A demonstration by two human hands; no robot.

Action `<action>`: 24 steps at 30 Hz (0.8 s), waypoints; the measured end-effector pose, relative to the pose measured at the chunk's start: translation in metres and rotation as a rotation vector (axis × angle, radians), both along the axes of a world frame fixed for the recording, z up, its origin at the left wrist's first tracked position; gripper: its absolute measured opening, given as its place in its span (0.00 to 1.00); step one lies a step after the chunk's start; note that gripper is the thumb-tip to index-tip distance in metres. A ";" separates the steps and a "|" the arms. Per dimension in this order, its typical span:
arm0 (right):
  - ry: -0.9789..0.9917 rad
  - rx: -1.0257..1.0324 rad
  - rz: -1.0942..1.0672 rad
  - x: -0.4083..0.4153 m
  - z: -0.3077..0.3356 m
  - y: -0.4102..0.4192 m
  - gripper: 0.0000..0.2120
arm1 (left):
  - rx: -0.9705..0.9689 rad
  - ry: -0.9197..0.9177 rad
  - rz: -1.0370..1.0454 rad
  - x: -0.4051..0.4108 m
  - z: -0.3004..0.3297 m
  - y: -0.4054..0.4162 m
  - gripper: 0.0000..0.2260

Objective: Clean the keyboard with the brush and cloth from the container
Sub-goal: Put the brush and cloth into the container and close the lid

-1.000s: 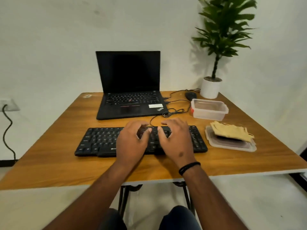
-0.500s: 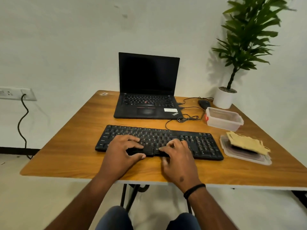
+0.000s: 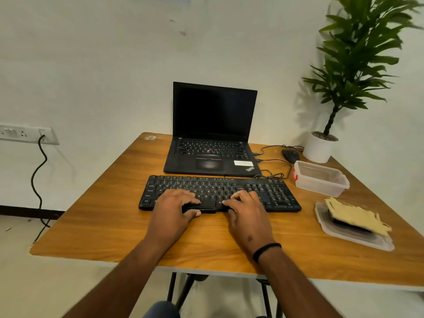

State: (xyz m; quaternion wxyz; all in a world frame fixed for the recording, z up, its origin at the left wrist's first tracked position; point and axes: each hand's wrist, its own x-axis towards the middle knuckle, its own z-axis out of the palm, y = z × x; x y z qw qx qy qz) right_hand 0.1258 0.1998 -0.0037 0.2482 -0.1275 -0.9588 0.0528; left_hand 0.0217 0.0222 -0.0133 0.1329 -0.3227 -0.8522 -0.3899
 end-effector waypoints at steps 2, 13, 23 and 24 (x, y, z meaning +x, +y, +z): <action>0.032 0.003 -0.021 -0.009 -0.003 0.002 0.11 | -0.015 0.015 0.009 -0.008 0.001 0.005 0.12; 0.098 -0.025 -0.033 -0.018 -0.011 0.008 0.12 | -0.038 0.052 0.037 -0.016 -0.004 0.012 0.12; 0.114 -0.034 -0.009 -0.018 -0.013 0.009 0.12 | -0.035 0.073 0.040 -0.015 -0.005 0.012 0.10; 0.114 -0.031 -0.005 -0.018 -0.013 0.009 0.12 | -0.033 0.080 0.041 -0.015 -0.005 0.012 0.10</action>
